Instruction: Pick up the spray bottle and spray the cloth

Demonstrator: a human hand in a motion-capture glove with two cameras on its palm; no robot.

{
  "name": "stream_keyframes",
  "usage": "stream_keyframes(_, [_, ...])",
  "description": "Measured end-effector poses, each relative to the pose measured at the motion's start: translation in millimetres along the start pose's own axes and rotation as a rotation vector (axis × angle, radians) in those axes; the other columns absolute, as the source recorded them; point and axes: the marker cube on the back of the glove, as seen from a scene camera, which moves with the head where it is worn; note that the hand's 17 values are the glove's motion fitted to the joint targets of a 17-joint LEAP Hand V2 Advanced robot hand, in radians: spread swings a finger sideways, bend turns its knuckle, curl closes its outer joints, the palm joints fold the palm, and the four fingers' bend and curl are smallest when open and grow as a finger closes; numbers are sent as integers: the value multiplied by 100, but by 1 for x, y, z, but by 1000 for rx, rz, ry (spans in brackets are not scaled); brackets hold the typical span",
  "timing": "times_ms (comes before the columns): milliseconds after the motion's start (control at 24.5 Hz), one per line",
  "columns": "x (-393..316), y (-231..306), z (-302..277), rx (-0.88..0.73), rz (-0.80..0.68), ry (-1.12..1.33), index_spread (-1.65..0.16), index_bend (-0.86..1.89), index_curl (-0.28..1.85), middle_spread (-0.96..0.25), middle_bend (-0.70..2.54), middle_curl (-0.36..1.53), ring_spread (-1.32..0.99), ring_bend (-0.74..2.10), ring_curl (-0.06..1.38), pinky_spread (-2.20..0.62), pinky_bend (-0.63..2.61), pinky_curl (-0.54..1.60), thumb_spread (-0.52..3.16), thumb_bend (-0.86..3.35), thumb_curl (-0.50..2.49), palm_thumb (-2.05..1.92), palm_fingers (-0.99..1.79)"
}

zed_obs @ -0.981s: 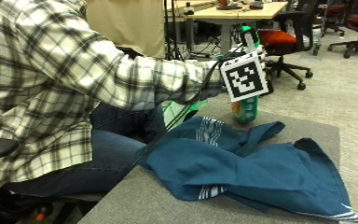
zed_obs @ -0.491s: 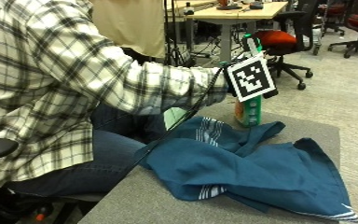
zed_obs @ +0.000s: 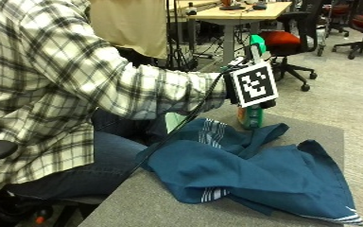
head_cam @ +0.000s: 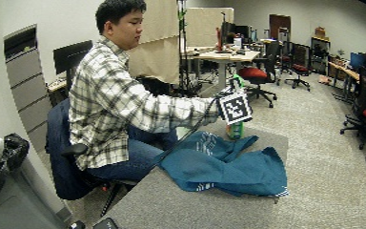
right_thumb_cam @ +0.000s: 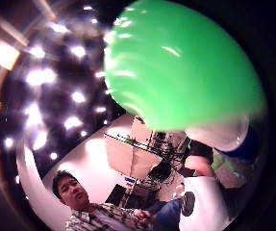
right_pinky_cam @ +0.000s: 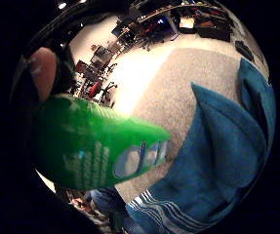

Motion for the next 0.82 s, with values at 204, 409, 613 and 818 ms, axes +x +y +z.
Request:
stream_keyframes(204, [4,15,-6,-48,14,27,-30,13,52,-11,28,45,-10,38,46,7,33,43,59,-6,71,88,41])
stream_keyframes(409, [-10,38,-29,-51,13,230,-34,15,46,-12,23,41,-6,27,40,13,26,38,73,-8,66,74,23])
stream_keyframes(613, [-41,105,-90,-159,53,582,-37,17,43,-15,13,36,-2,19,35,15,30,35,87,-7,62,60,9])
stream_keyframes(818, [-71,208,-169,-171,70,870,-38,19,41,-16,13,33,0,19,32,17,34,34,95,-4,59,55,7])
